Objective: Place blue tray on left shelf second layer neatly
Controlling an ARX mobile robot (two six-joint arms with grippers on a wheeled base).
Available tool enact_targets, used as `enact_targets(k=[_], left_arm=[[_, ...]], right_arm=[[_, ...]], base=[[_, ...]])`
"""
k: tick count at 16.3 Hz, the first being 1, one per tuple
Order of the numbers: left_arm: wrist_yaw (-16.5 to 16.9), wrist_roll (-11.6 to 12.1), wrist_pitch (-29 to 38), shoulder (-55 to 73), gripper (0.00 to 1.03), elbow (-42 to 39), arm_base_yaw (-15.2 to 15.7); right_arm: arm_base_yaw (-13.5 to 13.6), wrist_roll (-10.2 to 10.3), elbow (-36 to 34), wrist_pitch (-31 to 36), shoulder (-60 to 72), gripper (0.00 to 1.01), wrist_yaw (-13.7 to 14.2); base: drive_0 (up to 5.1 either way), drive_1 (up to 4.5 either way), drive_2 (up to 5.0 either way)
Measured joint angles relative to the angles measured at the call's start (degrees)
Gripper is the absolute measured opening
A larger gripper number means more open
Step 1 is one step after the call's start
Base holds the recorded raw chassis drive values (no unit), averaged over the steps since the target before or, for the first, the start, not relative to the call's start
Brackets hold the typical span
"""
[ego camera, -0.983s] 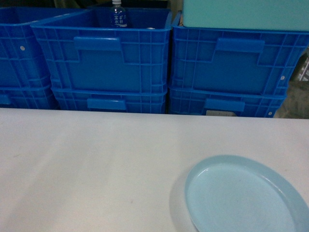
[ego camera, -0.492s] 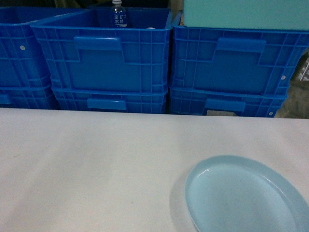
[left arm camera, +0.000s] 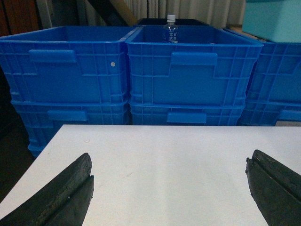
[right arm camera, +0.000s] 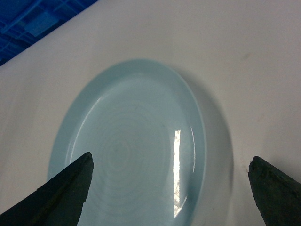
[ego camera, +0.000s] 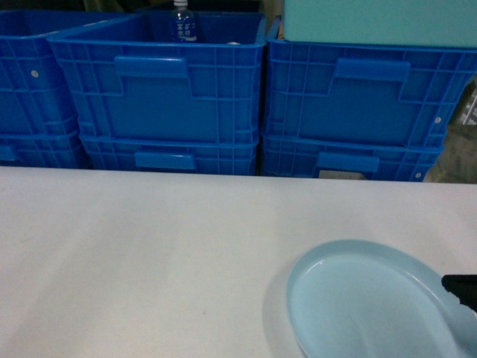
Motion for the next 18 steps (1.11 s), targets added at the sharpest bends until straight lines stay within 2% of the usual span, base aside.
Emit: enact_targets(k=[3, 9, 11, 15, 16, 18], left_arm=[[0.0, 0.0, 0.0, 0.0, 0.98, 0.0, 0.0], [0.0, 0.0, 0.0, 0.0, 0.98, 0.0, 0.0], [0.0, -0.02, -0.02, 0.0, 0.98, 0.0, 0.0], [0.0, 0.0, -0.02, 0.0, 0.98, 0.0, 0.0], [0.02, 0.0, 0.0, 0.0, 0.98, 0.0, 0.0], [0.0, 0.0, -0.02, 0.0, 0.98, -0.02, 0.0]], right_arm=[[0.83, 1.31, -0.77, 3.56, 3.78, 0.98, 1.42], [5.75, 1.55, -0.68, 5.64, 5.07, 0.98, 6.23], [7.21, 2.25, -0.63, 6.4, 5.51, 0.98, 6.86], [7.78, 2.99, -0.66, 7.87, 6.8, 0.98, 6.43], [7.63, 2.99, -0.68, 9.03, 7.65, 0.92, 6.4], [6.21, 2.97, -0.94, 12.35, 10.86, 0.73, 5.73]], base=[[0.0, 0.0, 0.0], [0.0, 0.0, 0.0], [0.0, 0.0, 0.0], [0.0, 0.0, 0.0], [0.0, 0.0, 0.0], [0.0, 0.0, 0.0]])
